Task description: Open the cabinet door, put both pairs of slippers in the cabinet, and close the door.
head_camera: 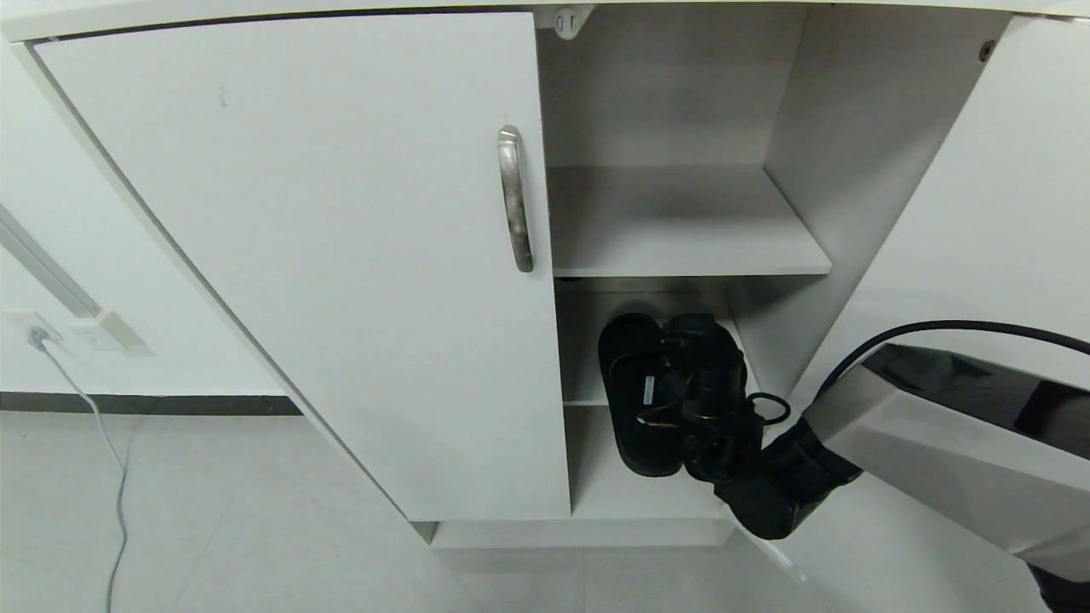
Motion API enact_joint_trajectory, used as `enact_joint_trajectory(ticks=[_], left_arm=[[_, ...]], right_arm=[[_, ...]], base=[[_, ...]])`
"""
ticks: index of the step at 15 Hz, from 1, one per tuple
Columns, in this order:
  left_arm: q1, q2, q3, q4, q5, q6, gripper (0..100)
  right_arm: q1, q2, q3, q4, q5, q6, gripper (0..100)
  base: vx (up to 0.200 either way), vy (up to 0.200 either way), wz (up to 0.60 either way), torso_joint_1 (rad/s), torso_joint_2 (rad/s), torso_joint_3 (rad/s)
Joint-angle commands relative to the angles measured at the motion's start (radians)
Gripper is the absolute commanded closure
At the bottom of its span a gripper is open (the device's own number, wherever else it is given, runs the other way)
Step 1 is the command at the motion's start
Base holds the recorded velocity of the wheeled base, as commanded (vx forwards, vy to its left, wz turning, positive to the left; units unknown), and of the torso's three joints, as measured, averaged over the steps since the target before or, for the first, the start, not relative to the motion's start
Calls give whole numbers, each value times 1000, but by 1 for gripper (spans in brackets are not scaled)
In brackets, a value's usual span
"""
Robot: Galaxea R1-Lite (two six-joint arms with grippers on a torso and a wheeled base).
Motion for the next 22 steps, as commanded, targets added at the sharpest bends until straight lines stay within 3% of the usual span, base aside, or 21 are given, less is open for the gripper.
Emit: enact_joint_trajectory(ticks=[1,13,22], left_arm=[[1,0,0,0,0,0,100],[1,0,0,0,2,-3,100],[1,0,0,0,2,-5,100]], right_arm=[[-12,27,-35,3,2,0,100],[-72,185,-471,285,5,-1,100],[-86,233,-586,326,62,-46,100]], base=[[0,0,0,0,0,0],[0,0,0,0,0,0],[0,0,0,0,0,0]])
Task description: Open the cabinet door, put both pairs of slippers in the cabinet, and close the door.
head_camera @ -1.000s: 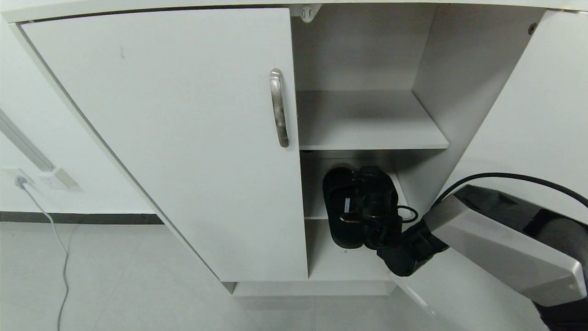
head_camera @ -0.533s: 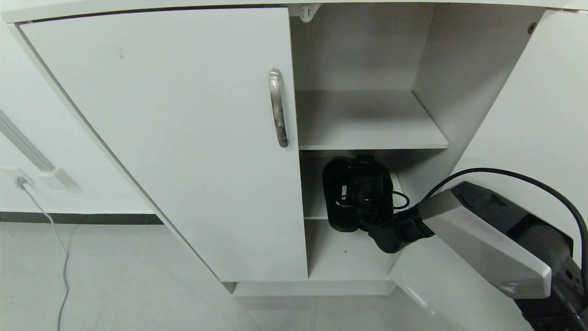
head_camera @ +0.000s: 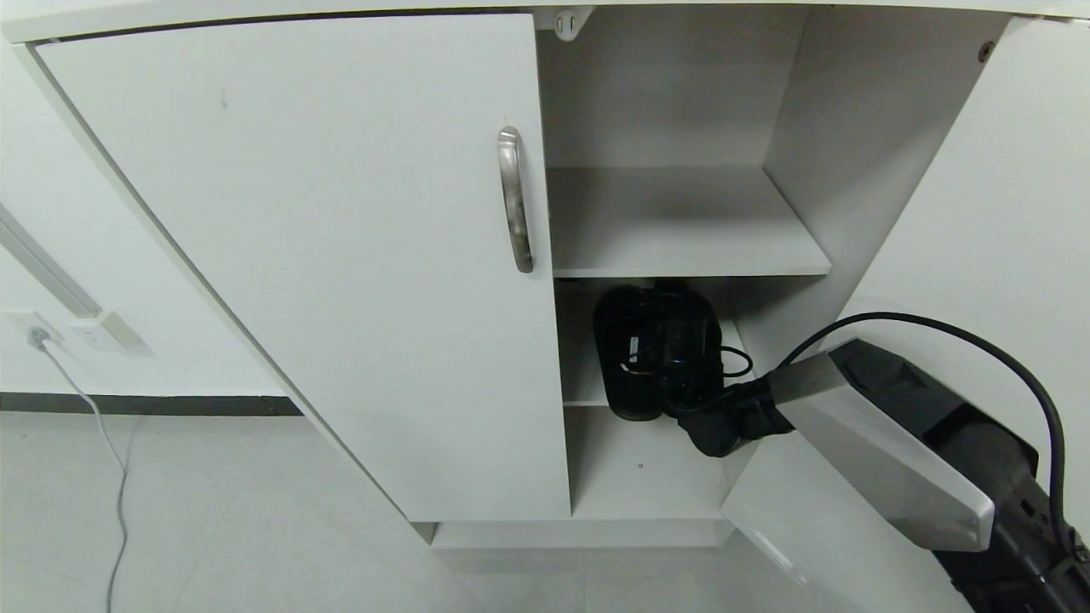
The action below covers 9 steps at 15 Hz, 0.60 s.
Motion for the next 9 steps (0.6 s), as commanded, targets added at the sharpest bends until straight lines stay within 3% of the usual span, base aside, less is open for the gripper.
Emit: enact_joint_trajectory(ticks=[1,9], left_arm=[[0,0,0,0,0,-1,100],[0,0,0,0,0,-1,100]], right_arm=[[-4,25,-31,2,-2,-5,100],[-10,44,-61,3,-2,-6,100]], base=[[0,0,0,0,0,0],[0,0,0,0,0,0]])
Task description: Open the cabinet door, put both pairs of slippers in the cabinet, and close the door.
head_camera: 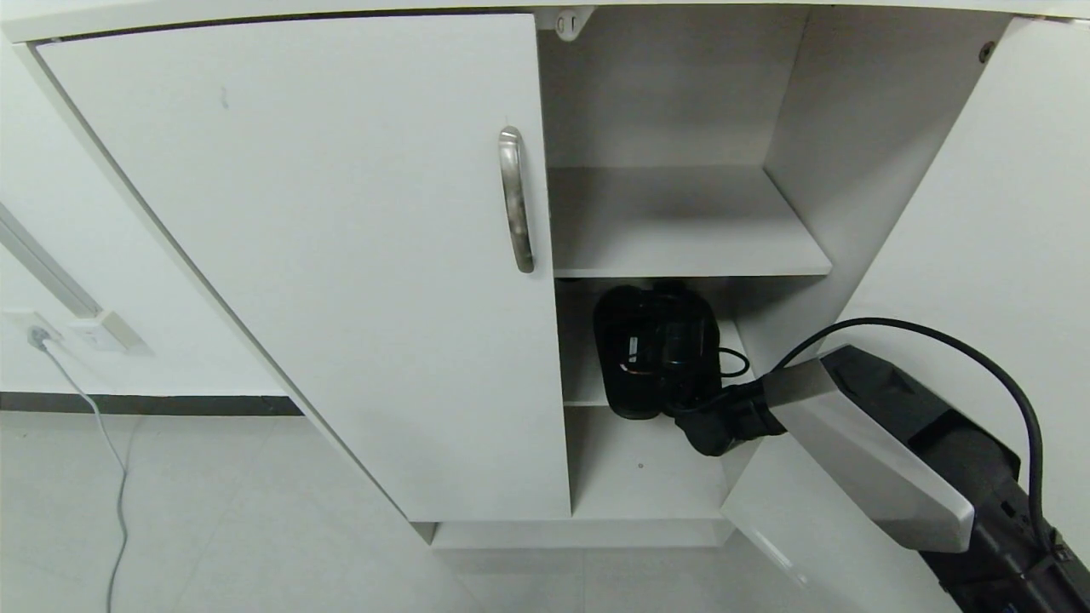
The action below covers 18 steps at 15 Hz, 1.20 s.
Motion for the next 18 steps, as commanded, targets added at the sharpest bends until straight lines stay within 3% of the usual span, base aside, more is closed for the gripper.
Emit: enact_joint_trajectory(ticks=[1,5,9,16,18], left_arm=[[0,2,0,0,0,-1,100],[0,0,0,0,0,-1,100],[0,0,0,0,0,-1,100],[0,0,0,0,0,2,100],[0,2,0,0,0,2,100]], right_arm=[[1,7,-10,-1,-2,0,0],[8,1,17,-8,-12,0,0],[36,-127,214,-94,-12,0,0],[183,-496,872,-364,-29,5,0],[208,-521,958,-410,-29,3,0]], base=[[0,0,0,0,0,0],[0,0,0,0,0,0],[0,0,0,0,0,0],[0,0,0,0,0,0],[0,0,0,0,0,0]])
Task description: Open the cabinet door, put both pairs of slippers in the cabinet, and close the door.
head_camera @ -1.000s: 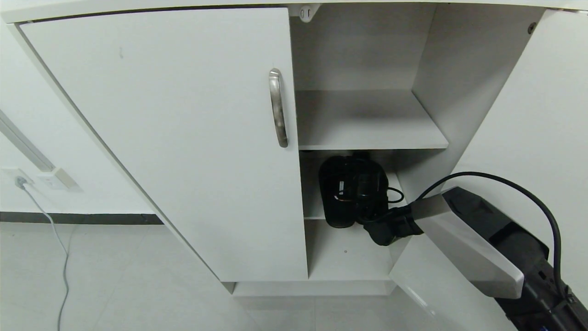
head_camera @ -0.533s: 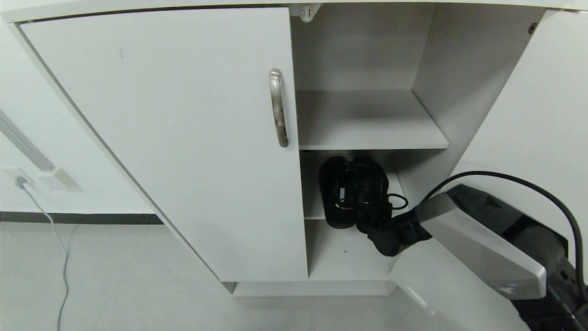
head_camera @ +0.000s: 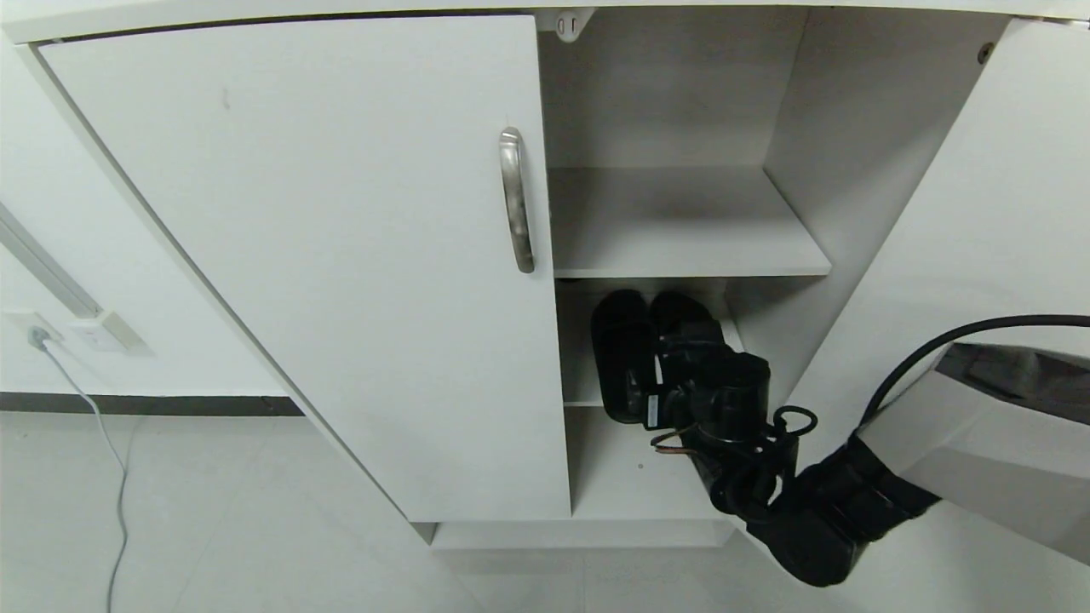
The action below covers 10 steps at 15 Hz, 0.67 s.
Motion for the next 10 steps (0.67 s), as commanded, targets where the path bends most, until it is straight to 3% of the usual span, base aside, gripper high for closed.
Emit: enact_joint_trajectory(ticks=[1,7,10], left_arm=[[0,0,0,0,-1,0,100],[0,2,0,0,-1,0,100],[0,0,0,0,-1,0,100]], right_arm=[[41,-94,134,-66,-1,2,0],[44,-68,139,-85,-1,3,0],[49,-70,139,-85,-1,3,0]], base=[[0,0,0,0,0,0],[-200,0,0,3,-1,1],[0,0,0,0,0,0]])
